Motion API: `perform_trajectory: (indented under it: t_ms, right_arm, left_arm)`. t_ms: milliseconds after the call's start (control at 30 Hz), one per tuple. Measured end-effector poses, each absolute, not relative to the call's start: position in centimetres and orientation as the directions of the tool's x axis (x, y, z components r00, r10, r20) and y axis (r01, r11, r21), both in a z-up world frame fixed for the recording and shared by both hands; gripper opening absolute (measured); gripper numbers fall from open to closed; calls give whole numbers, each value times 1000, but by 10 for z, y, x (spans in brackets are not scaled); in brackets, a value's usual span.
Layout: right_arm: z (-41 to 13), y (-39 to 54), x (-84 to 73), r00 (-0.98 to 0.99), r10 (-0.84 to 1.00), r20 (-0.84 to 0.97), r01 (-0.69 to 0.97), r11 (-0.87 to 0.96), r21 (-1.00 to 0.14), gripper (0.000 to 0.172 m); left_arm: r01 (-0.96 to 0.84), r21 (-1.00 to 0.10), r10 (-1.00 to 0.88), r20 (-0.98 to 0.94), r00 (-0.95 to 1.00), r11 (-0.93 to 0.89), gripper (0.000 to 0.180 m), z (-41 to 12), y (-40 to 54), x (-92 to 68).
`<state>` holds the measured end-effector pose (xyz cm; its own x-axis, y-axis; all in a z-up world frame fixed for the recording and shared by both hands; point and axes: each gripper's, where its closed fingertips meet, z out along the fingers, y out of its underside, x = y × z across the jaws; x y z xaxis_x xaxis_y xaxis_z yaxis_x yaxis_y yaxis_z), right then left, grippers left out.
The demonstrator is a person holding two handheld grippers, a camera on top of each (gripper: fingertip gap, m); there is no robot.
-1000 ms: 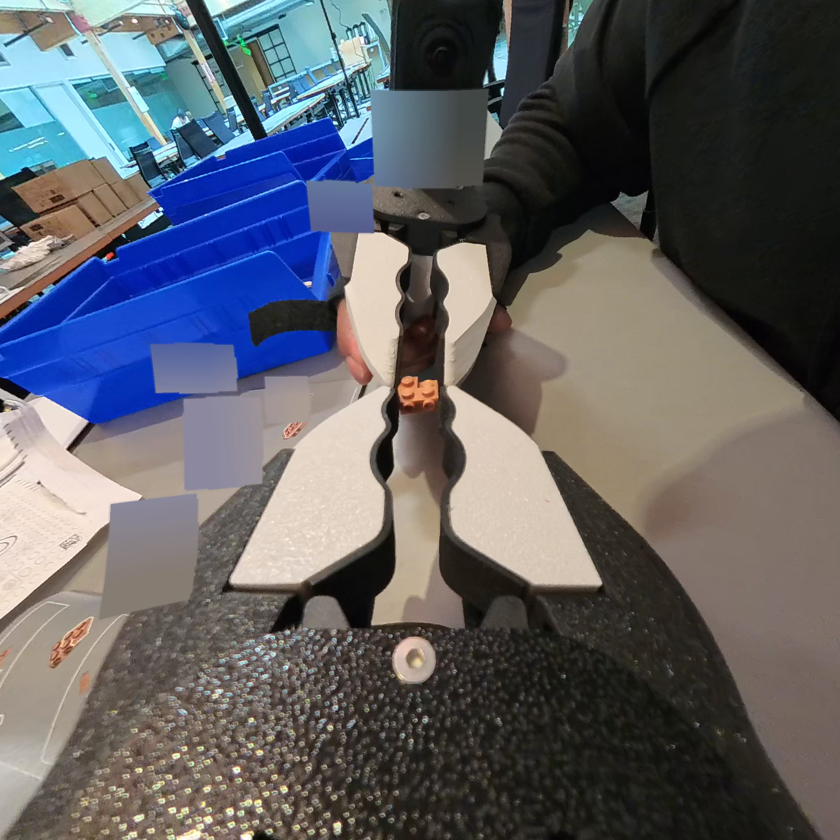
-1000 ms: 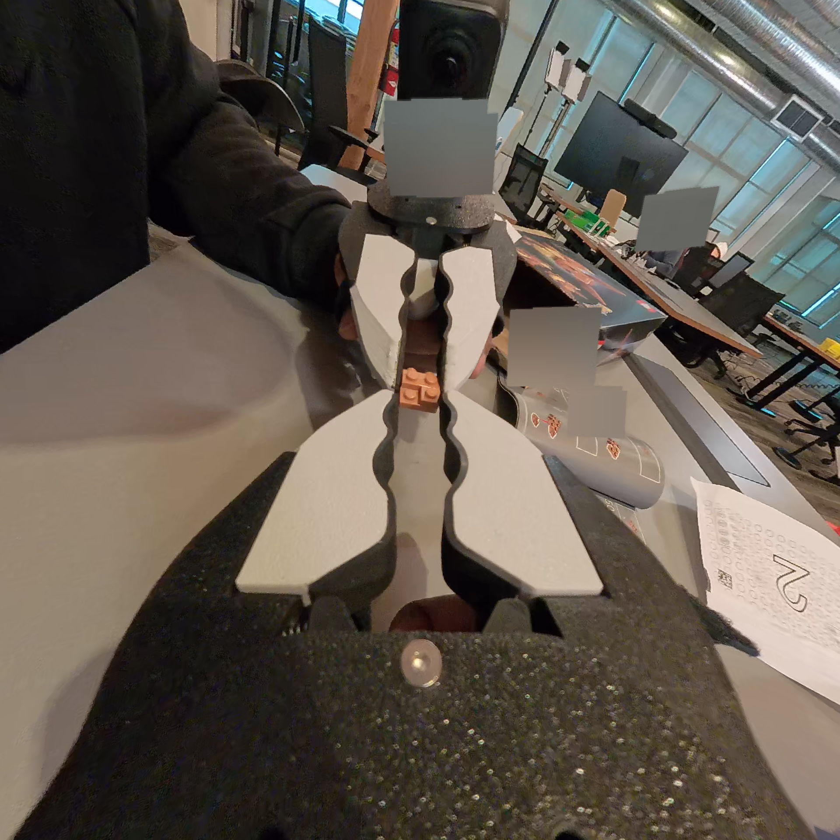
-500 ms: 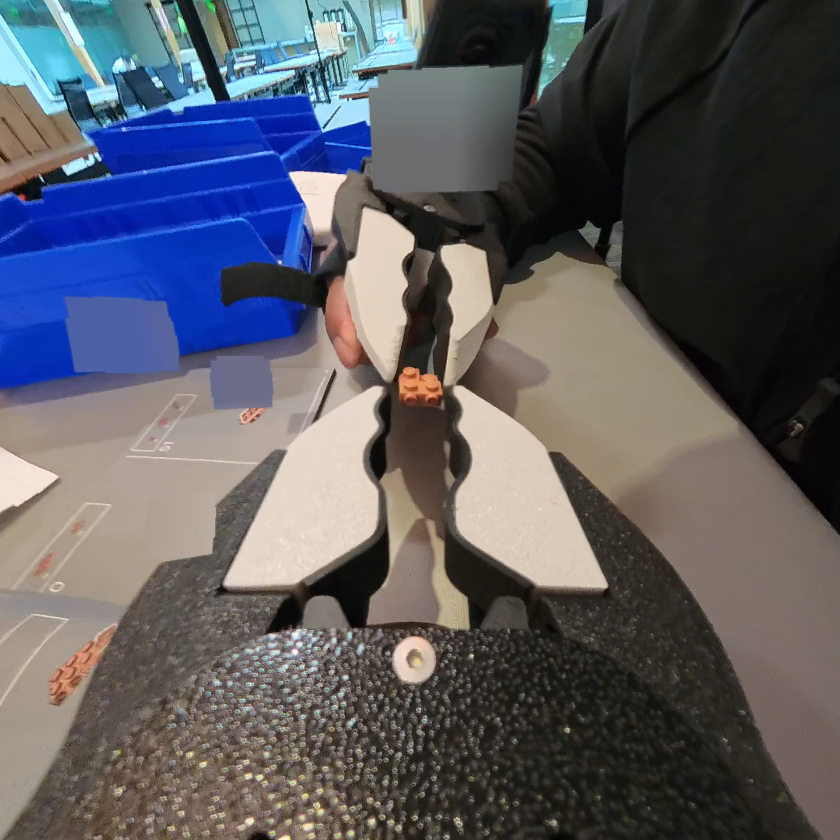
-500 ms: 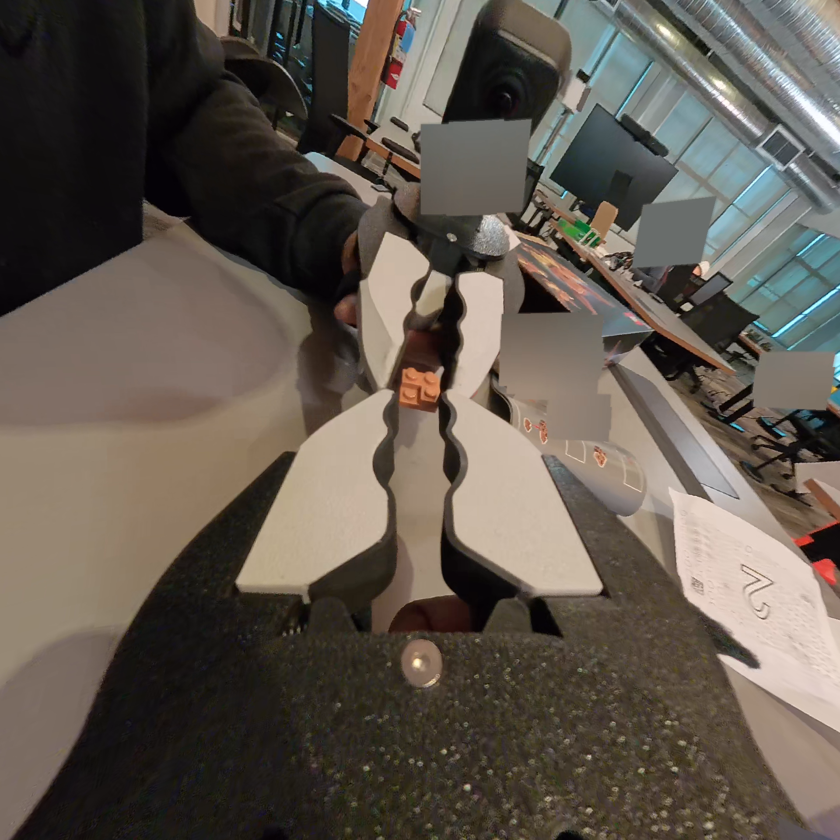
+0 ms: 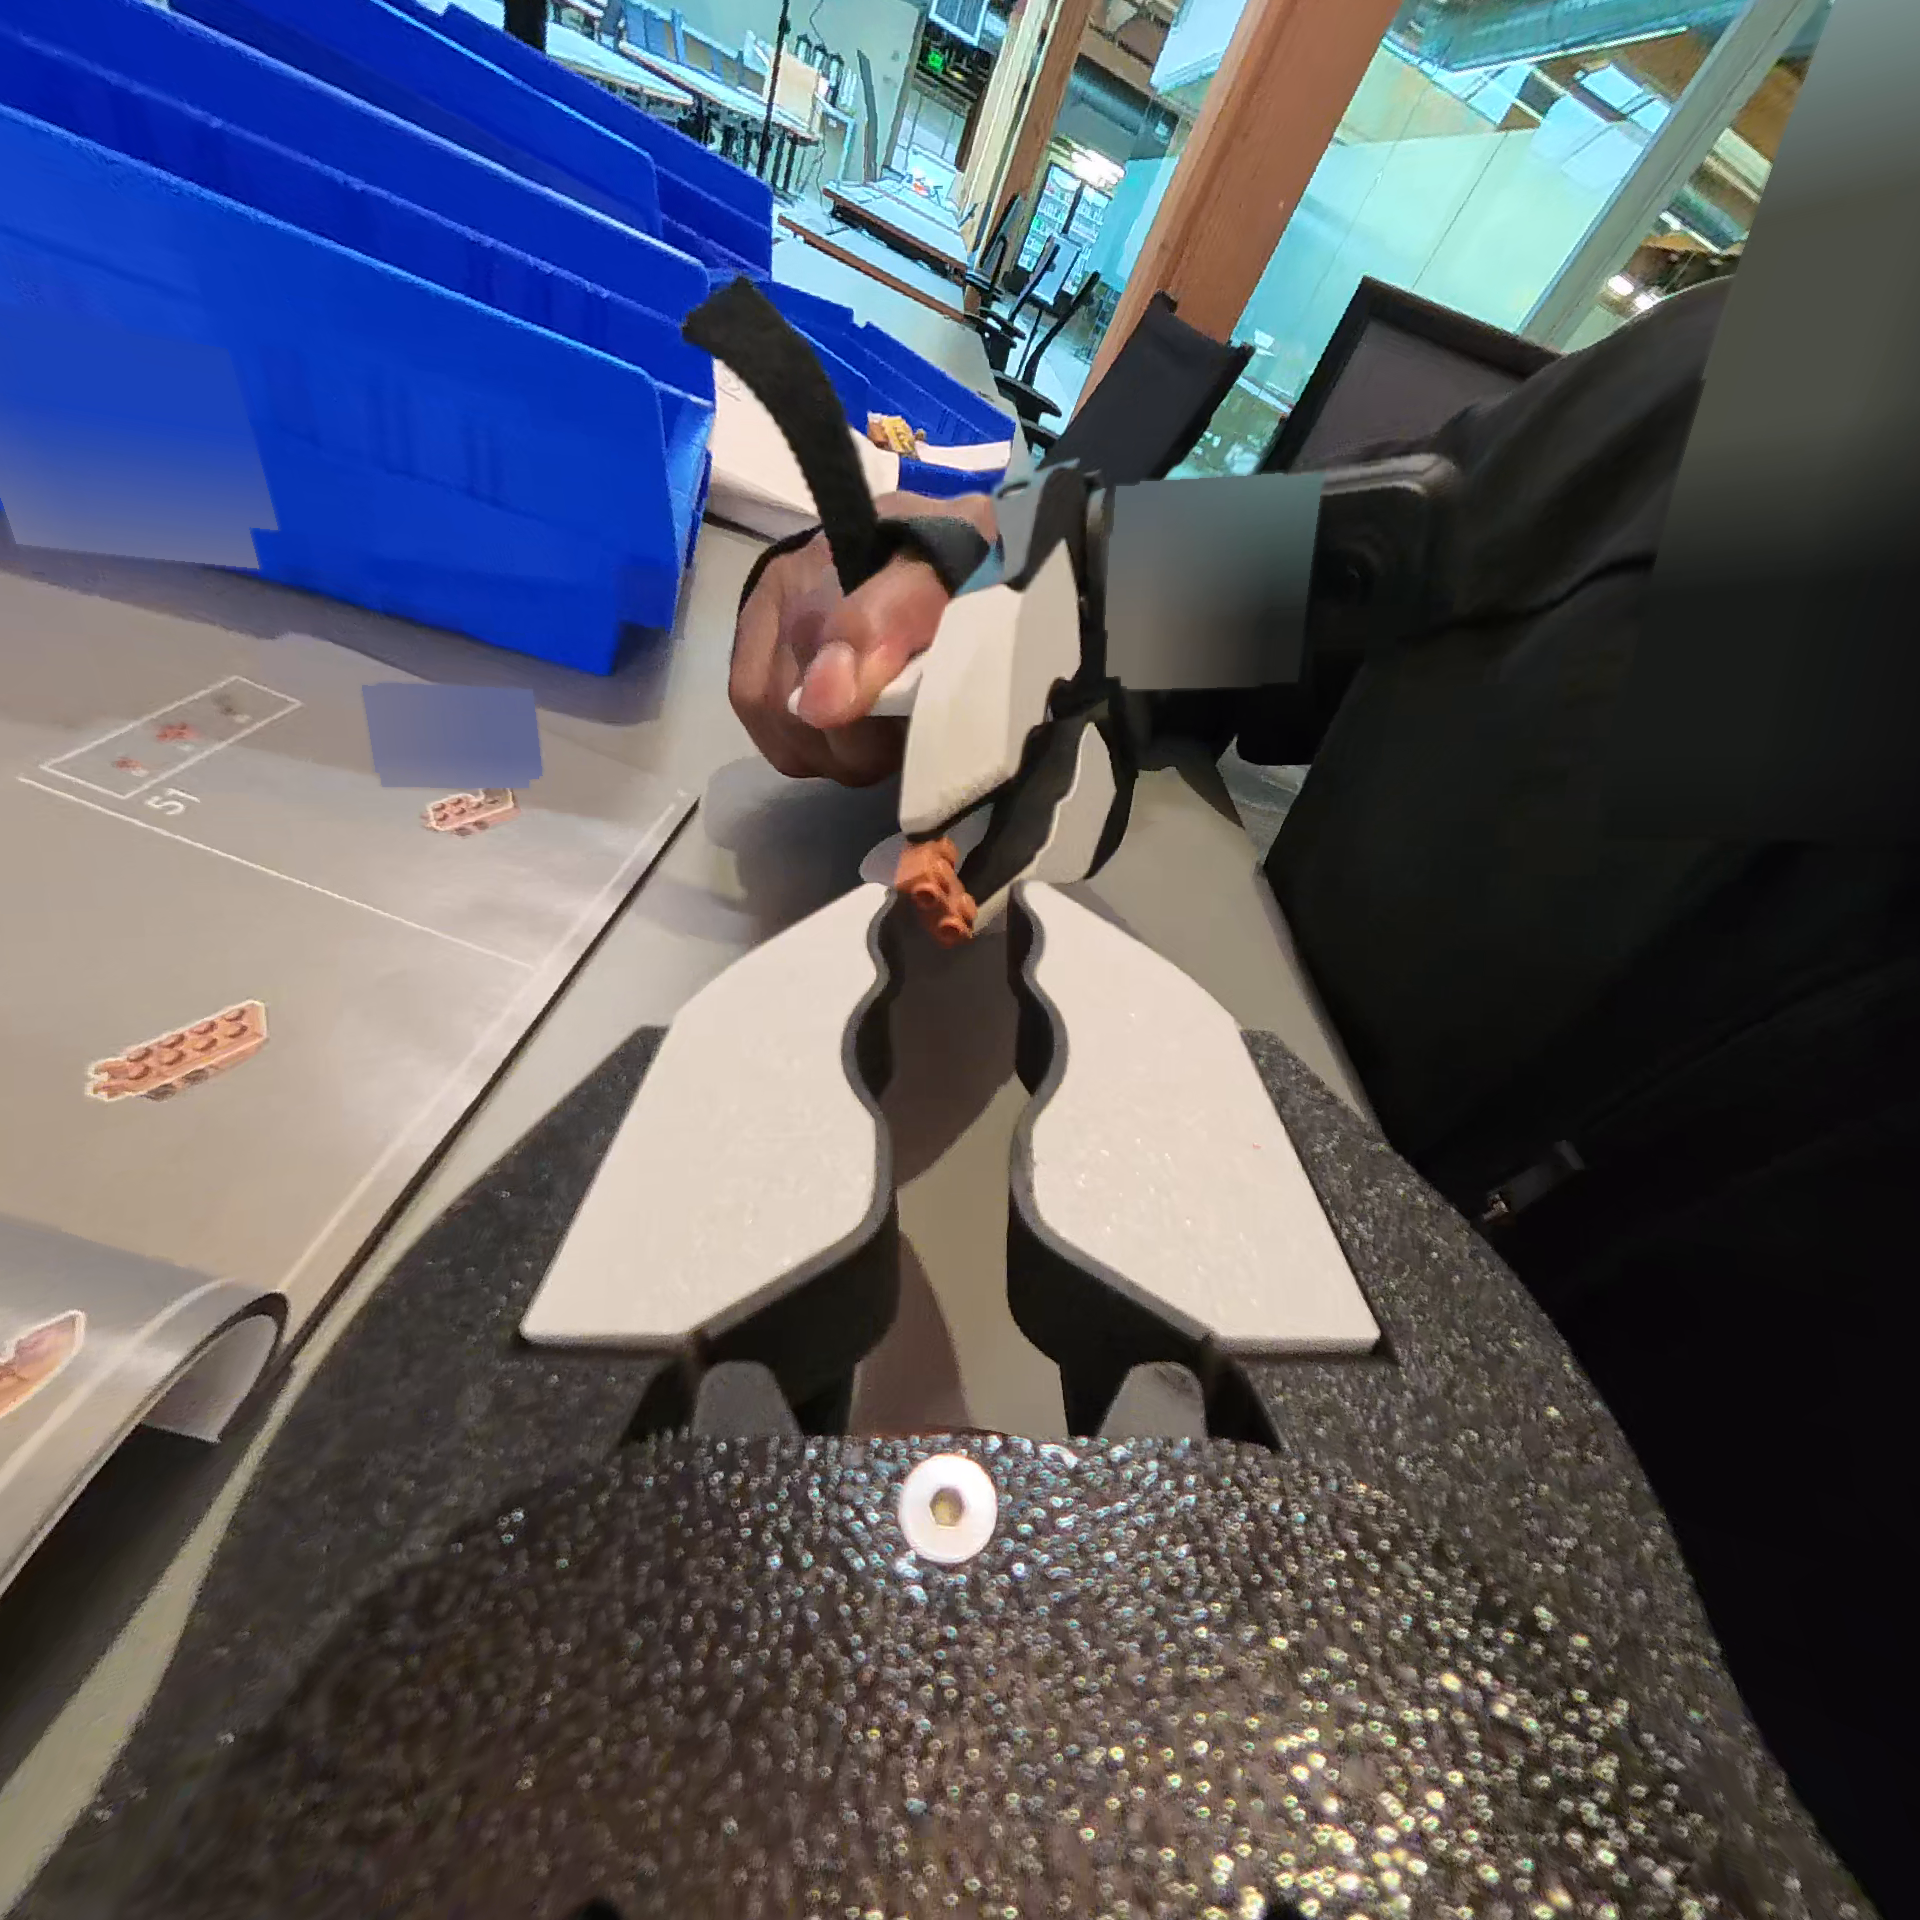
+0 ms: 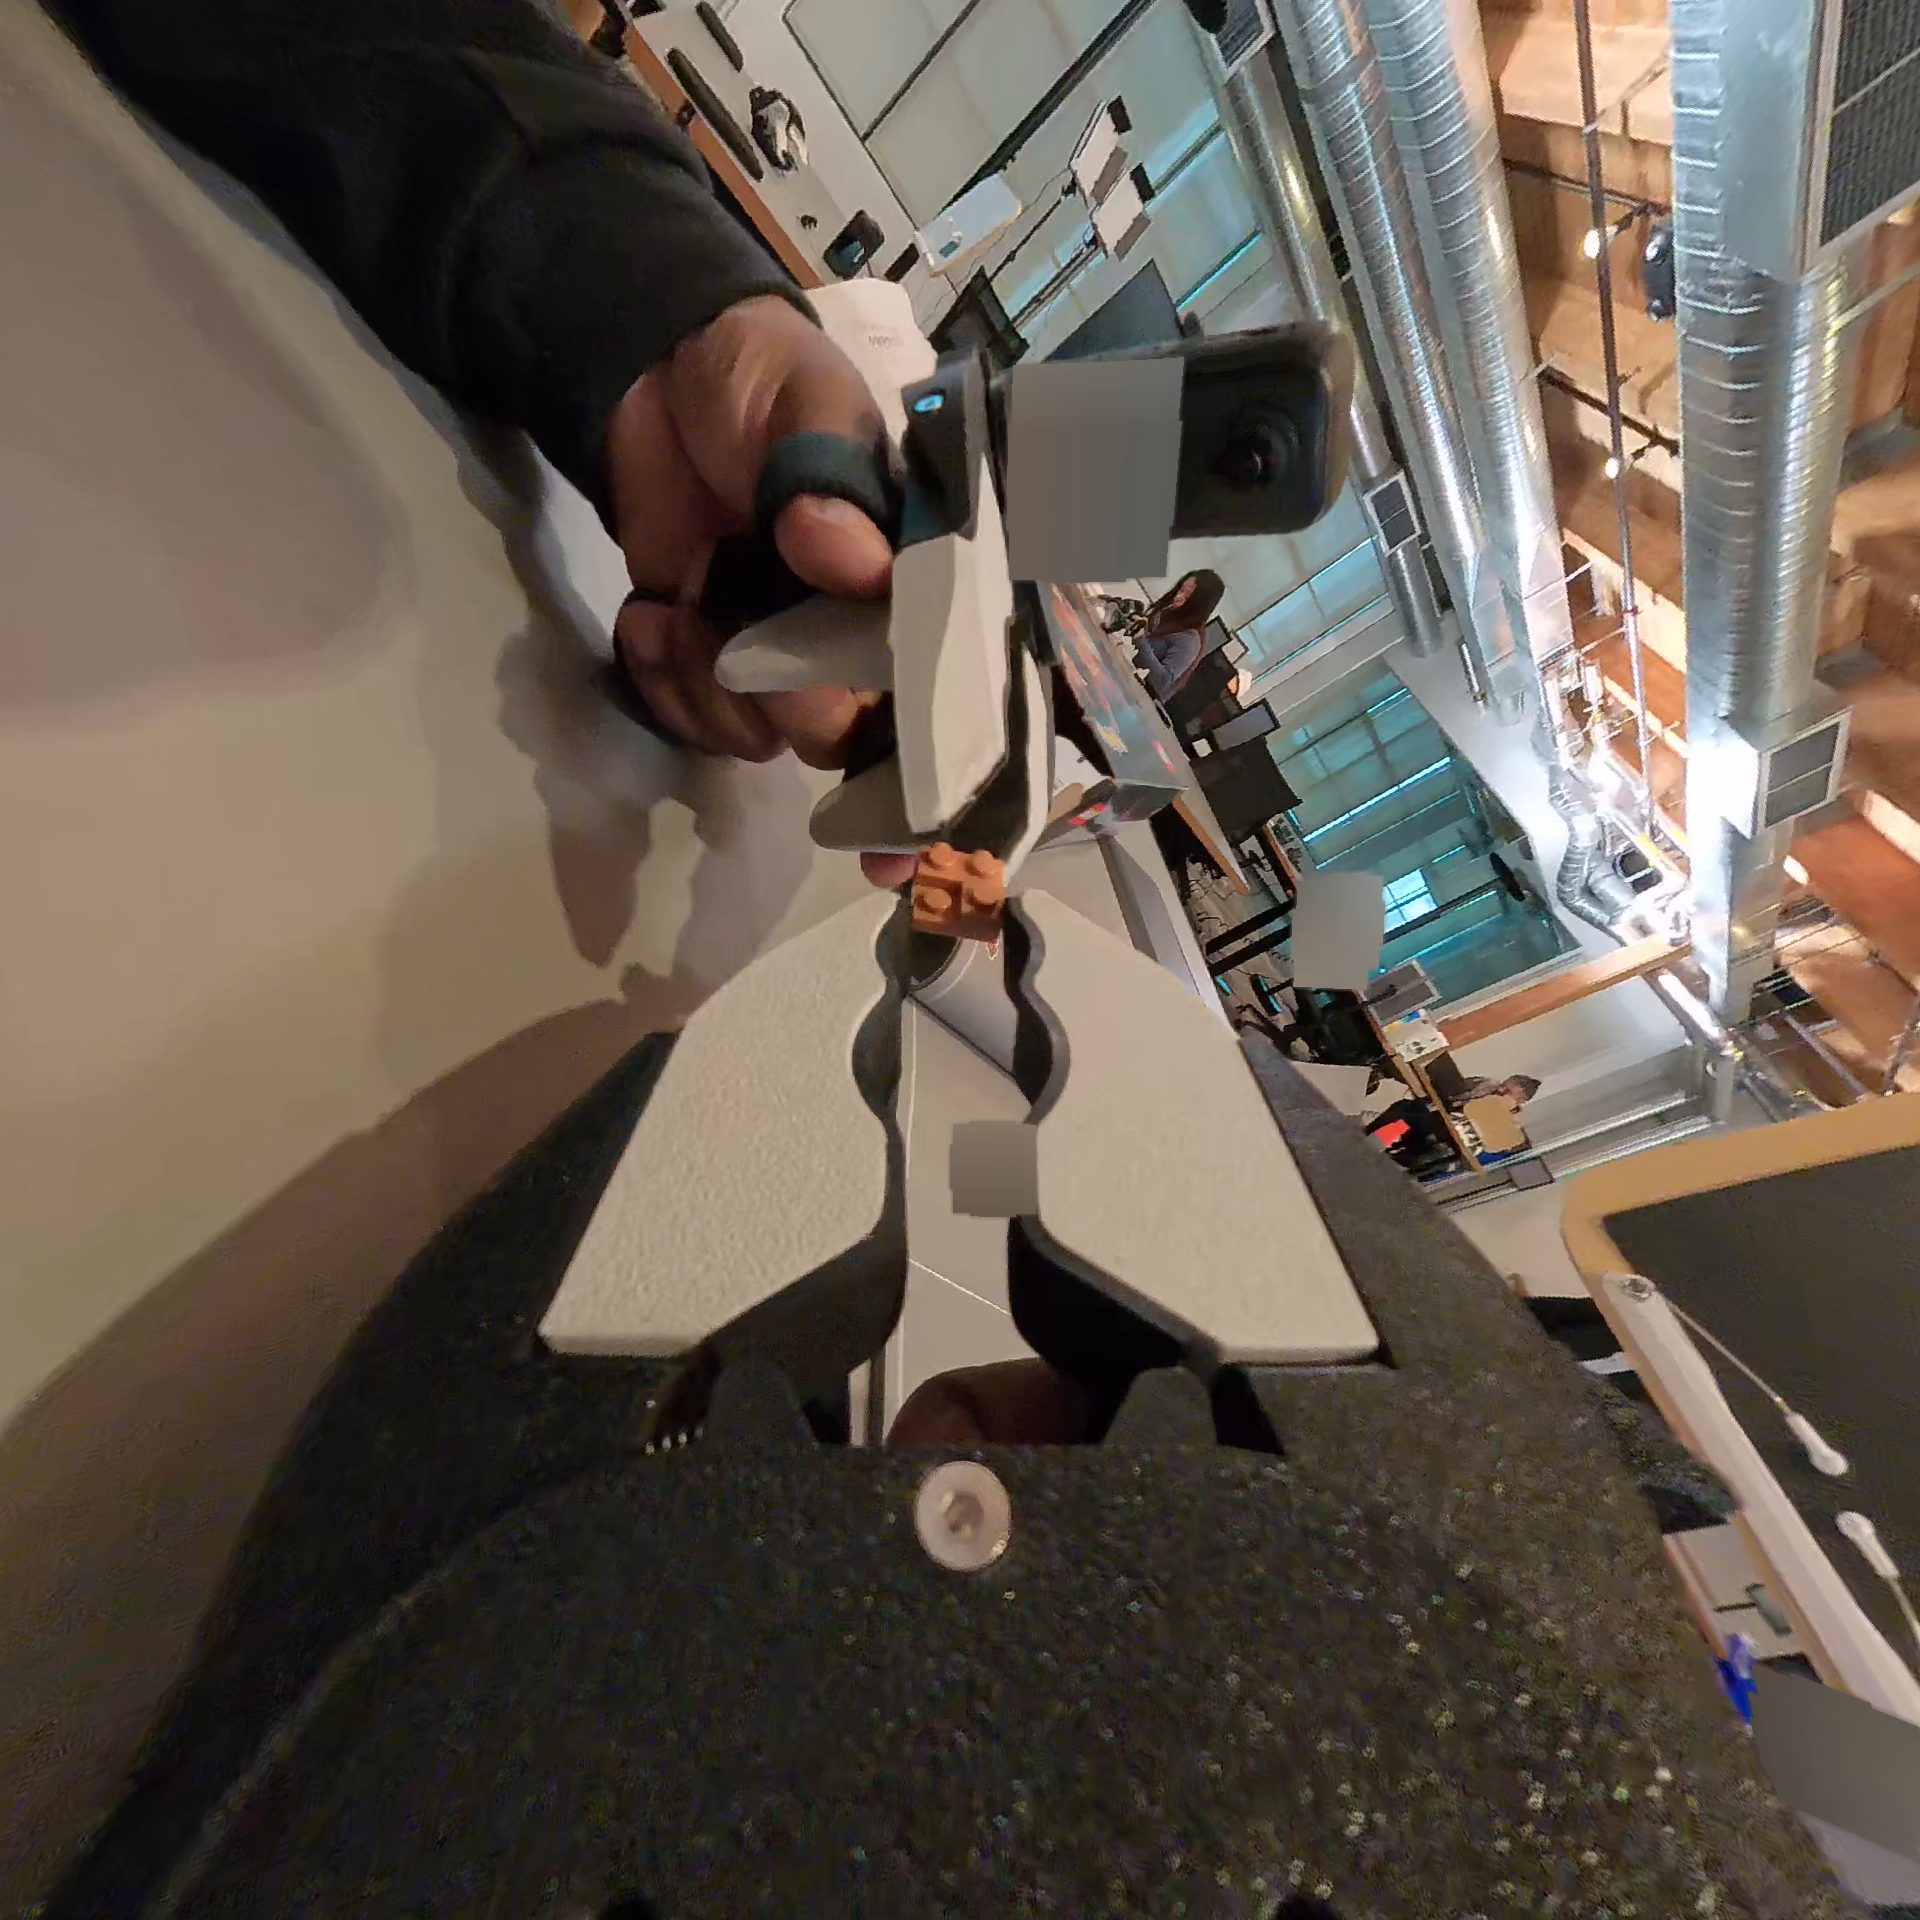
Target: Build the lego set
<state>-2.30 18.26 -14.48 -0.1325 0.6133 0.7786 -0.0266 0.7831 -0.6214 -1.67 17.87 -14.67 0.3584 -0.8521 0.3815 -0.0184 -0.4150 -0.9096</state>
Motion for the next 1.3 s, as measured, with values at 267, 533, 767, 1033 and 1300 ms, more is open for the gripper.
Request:
perform_trajectory:
  t_ms: [267, 533, 767, 1033, 1300]
  right_arm:
    - [-144, 183, -24, -118, 601, 790, -34, 793, -608, 17]
    - [-137, 186, -19, -255, 866, 431, -25, 439, -898, 20]
    - [-128, 191, -21, -230, 928, 294, -13, 299, -954, 2]
    - [-129, 193, -24, -198, 951, 238, 22, 247, -969, 5]
    - [-133, 196, -26, -176, 960, 216, 57, 229, -972, 9]
  left_arm:
    - [-30, -898, -838, 397, 374, -439, 9, -151, 179, -16]
    - [-124, -974, -872, 110, 477, -191, 8, -143, 186, -22]
    - [-241, -970, -832, -129, 540, -6, 8, -139, 190, -23]
    - [-344, -933, -768, -294, 568, 103, 7, -139, 193, -24]
    - [-434, -894, -715, -377, 589, 113, 7, -143, 198, -27]
